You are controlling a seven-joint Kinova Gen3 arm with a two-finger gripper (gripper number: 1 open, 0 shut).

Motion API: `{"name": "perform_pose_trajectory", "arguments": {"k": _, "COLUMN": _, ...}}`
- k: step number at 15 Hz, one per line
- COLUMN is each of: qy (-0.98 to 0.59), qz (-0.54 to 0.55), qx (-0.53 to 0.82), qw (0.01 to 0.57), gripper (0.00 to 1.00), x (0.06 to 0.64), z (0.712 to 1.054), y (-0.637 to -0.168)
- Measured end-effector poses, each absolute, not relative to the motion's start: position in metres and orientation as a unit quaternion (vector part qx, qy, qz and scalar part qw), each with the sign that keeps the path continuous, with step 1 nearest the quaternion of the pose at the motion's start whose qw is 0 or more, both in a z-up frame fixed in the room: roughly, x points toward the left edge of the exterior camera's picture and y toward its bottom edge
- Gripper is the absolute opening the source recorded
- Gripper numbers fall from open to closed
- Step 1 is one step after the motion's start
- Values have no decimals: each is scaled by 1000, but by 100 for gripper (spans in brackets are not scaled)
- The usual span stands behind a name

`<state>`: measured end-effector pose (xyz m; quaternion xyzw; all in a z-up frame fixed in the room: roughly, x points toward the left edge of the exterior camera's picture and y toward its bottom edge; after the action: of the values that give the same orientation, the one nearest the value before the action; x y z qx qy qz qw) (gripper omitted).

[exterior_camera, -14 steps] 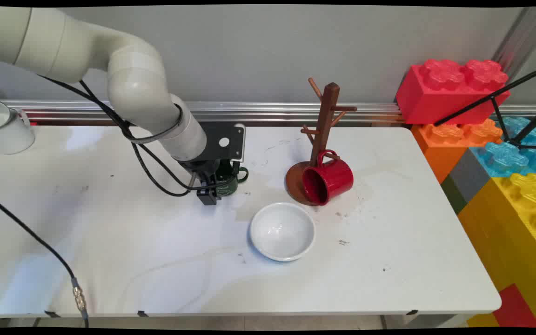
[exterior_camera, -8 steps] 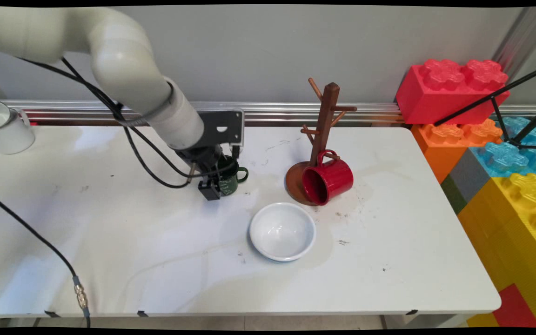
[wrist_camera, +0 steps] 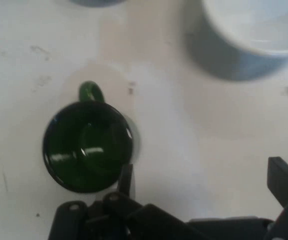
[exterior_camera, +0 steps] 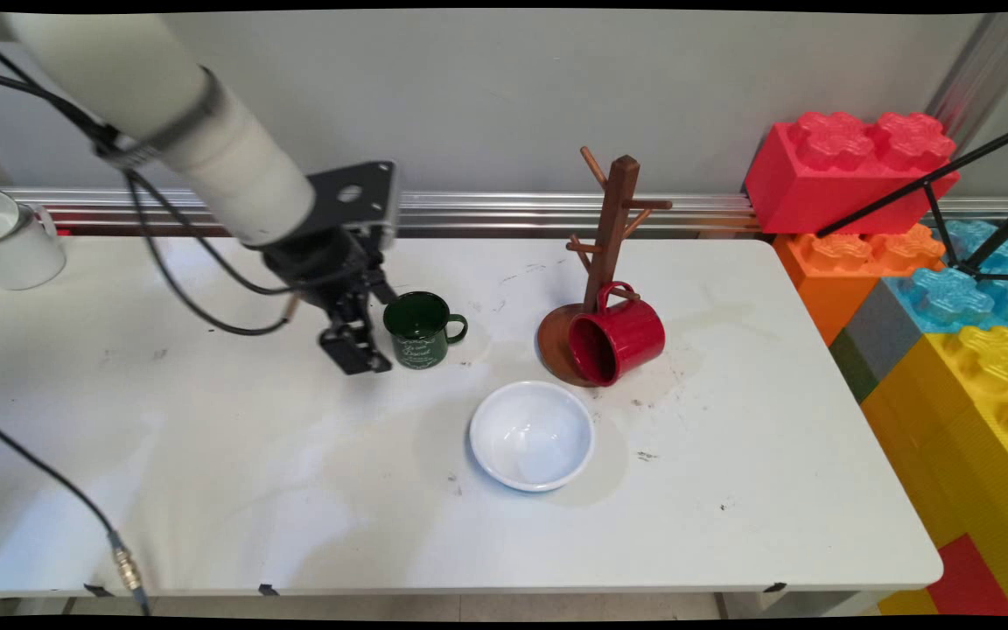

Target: Pick up the red mug from the rack

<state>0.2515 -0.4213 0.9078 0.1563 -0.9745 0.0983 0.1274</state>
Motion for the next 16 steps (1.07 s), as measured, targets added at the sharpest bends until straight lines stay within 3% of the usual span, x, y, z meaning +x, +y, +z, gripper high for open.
{"name": "perform_pose_trajectory", "arguments": {"k": 9, "qy": -958, "qz": 50, "qx": 175, "qw": 220, "gripper": 100, "x": 311, "z": 942, "y": -398}}
{"name": "perform_pose_trajectory", "arguments": {"k": 16, "qy": -922, "qz": 46, "qx": 229, "qw": 308, "gripper": 100, "x": 322, "z": 934, "y": -395}}
